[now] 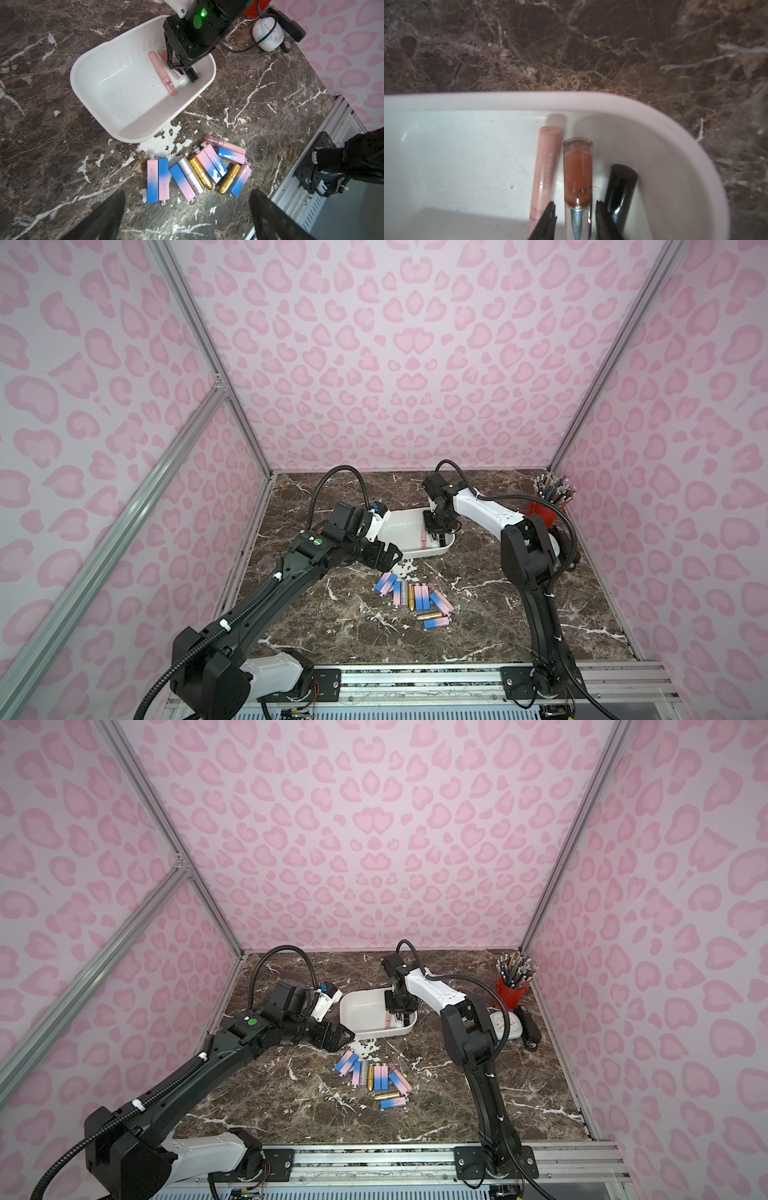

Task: Put the lipstick into the storage box
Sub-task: Place the lipstick in the storage box, then pick up the lipstick at the center of the board.

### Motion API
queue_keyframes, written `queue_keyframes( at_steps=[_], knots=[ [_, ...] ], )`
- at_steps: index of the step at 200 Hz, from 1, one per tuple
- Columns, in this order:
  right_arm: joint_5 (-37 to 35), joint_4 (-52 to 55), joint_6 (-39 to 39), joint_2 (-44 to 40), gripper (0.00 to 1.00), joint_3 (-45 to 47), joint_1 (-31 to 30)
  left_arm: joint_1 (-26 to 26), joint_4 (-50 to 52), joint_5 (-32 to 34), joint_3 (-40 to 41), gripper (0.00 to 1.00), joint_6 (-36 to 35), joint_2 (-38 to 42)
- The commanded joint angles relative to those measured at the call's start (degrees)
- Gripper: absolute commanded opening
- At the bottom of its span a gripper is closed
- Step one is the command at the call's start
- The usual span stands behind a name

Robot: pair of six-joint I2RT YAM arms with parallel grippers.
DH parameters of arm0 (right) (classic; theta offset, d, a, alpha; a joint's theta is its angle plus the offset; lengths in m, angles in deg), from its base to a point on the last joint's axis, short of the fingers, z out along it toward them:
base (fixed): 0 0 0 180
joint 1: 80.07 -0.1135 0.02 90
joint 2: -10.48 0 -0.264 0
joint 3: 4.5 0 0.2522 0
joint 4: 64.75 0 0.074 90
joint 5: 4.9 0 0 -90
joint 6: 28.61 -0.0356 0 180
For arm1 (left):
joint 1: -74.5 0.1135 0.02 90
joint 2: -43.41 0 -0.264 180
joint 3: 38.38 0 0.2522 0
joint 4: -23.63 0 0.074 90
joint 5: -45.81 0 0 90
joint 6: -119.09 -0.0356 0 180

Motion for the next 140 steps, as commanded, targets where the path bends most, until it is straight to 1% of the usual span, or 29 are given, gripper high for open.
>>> queue_keyframes(
  at_steps=[1, 37, 88, 140],
  knots=[
    [-0.1, 1.6, 1.3, -0.8, 0.37, 0.0, 0.1, 0.2, -0.9, -0.6, -0.5, 0.95, -0.2, -0.4],
    [-1.1, 3.2, 2.0, -3.4, 0.37, 0.4, 0.3, 0.2, -2.1, -1.6, 0.6, 0.95, 0.8, 0.1],
    [-1.1, 3.9, 1.5, -13.1, 0.36, 3.9, -0.1, 0.1, -1.6, -0.7, 0.4, 0.95, 1.0, 1.1],
    [-3.8, 7.5, 1.6, -21.0, 0.36, 8.7, -3.0, 0.1, -6.1, 0.3, 4.0, 0.96, 3.4, 5.0]
  ],
)
